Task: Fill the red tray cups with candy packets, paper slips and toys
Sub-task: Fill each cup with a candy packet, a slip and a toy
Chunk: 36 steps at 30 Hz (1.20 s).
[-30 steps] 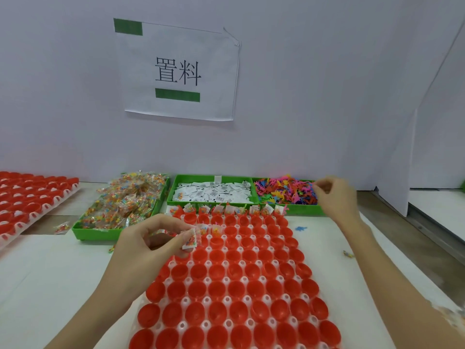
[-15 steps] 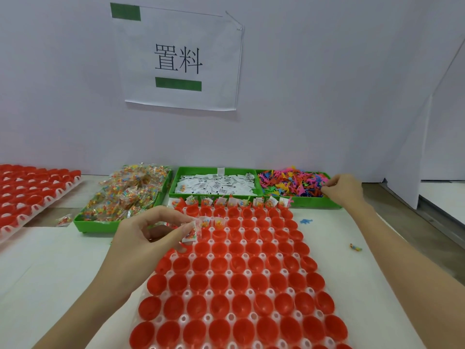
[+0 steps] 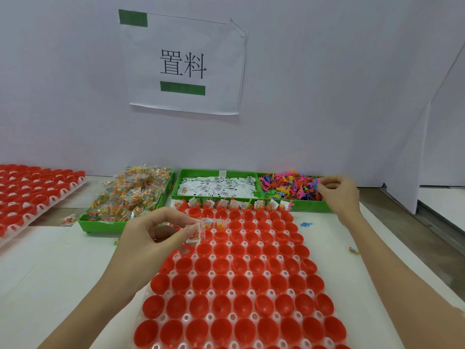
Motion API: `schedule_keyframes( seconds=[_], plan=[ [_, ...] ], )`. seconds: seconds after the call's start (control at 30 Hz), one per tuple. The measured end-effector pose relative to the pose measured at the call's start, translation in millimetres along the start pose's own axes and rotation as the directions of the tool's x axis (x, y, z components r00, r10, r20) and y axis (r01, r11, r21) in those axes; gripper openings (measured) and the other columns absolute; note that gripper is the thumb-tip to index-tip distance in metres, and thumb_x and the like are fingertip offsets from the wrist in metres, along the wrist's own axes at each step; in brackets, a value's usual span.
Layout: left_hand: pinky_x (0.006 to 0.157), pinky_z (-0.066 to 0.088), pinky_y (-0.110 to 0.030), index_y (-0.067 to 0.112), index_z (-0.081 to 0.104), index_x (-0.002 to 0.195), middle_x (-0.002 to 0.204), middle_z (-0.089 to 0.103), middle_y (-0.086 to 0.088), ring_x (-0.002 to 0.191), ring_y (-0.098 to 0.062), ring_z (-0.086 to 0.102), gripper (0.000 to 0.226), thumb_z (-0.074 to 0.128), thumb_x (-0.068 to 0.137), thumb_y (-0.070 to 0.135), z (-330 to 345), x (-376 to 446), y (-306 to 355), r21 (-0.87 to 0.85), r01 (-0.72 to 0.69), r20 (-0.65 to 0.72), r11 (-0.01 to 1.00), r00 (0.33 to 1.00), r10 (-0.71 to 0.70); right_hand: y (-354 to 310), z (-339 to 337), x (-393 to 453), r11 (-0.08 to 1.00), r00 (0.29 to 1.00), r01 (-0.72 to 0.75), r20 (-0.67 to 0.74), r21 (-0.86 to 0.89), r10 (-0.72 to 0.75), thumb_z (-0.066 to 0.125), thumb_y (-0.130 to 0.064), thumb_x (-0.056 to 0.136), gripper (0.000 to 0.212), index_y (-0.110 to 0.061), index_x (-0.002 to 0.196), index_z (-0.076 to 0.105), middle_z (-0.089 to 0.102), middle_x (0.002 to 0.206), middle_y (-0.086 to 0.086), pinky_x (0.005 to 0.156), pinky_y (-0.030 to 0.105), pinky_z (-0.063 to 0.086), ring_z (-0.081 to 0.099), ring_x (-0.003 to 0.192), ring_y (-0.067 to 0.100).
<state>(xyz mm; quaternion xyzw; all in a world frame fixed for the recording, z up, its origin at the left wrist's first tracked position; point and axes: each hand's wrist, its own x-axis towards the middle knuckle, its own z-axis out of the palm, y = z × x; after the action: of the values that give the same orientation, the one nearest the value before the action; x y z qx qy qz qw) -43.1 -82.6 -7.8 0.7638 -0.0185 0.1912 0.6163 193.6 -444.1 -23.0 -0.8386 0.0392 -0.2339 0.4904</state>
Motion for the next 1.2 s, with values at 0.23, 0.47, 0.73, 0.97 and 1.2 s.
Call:
schedule_keyframes(
  seconds=[0.23, 0.47, 0.73, 0.97, 1.2],
  plan=[
    [0.062, 0.054, -0.015, 0.026, 0.079, 0.083, 0.086, 0.078, -0.001, 0.062, -0.02, 0.074, 0.007, 0.082, 0.077, 0.027, -2, 1, 0, -0.005, 0.002, -0.012, 1.0, 1.0, -0.002, 10, 5, -11, 0.995, 0.999, -0.05, -0.012, 0.086, 0.052, 0.079, -0.023, 0.089, 0.016, -0.01, 0.098, 0.077, 0.075, 0.082, -0.001, 0.07, 0.024, 0.054, 0.071, 0.072, 0.01],
    [0.063, 0.054, -0.012, 0.024, 0.08, 0.081, 0.089, 0.078, -0.001, 0.07, -0.018, 0.076, 0.009, 0.082, 0.082, 0.015, 1, 2, -2, -0.028, -0.017, -0.036, 0.999, 0.999, 0.016, 1, 8, -21, 0.962, 0.995, -0.096, 0.029, 0.256, 0.092, 0.078, -0.011, 0.089, 0.019, -0.01, 0.107, 0.076, 0.076, 0.089, 0.008, 0.082, 0.031, 0.058, 0.071, 0.078, 0.013],
    [0.07, 0.061, -0.021, 0.019, 0.081, 0.089, 0.09, 0.077, -0.006, 0.077, -0.026, 0.079, 0.011, 0.082, 0.083, 0.009, 0, 3, -7, -0.077, -0.002, -0.069, 0.997, 0.998, -0.004, -89, 4, -48, 0.748, 0.919, -0.289, 0.391, 0.598, 0.043, 0.07, -0.001, 0.092, 0.02, -0.002, 0.112, 0.074, 0.078, 0.104, 0.013, 0.077, 0.018, 0.06, 0.074, 0.092, 0.015],
    [0.069, 0.06, -0.022, 0.02, 0.082, 0.086, 0.085, 0.079, -0.004, 0.075, -0.023, 0.078, 0.011, 0.087, 0.079, 0.015, 10, 4, -5, -0.091, 0.002, -0.097, 0.996, 0.995, -0.01, -149, 20, -111, 0.894, 0.69, -0.135, 0.689, 0.426, -0.224, 0.083, -0.027, 0.083, 0.02, -0.02, 0.101, 0.08, 0.079, 0.102, 0.002, 0.078, 0.017, 0.058, 0.076, 0.095, 0.015],
    [0.069, 0.059, -0.019, 0.02, 0.084, 0.085, 0.081, 0.079, -0.002, 0.073, -0.018, 0.077, 0.009, 0.088, 0.078, 0.017, 26, 30, 9, -0.07, -0.043, -0.015, 0.997, 0.999, 0.042, -152, 30, -131, 0.954, 0.604, 0.092, 0.746, 0.284, -0.281, 0.081, -0.023, 0.087, 0.007, -0.019, 0.093, 0.079, 0.078, 0.087, 0.002, 0.074, 0.016, 0.057, 0.075, 0.082, 0.017]
  ],
)
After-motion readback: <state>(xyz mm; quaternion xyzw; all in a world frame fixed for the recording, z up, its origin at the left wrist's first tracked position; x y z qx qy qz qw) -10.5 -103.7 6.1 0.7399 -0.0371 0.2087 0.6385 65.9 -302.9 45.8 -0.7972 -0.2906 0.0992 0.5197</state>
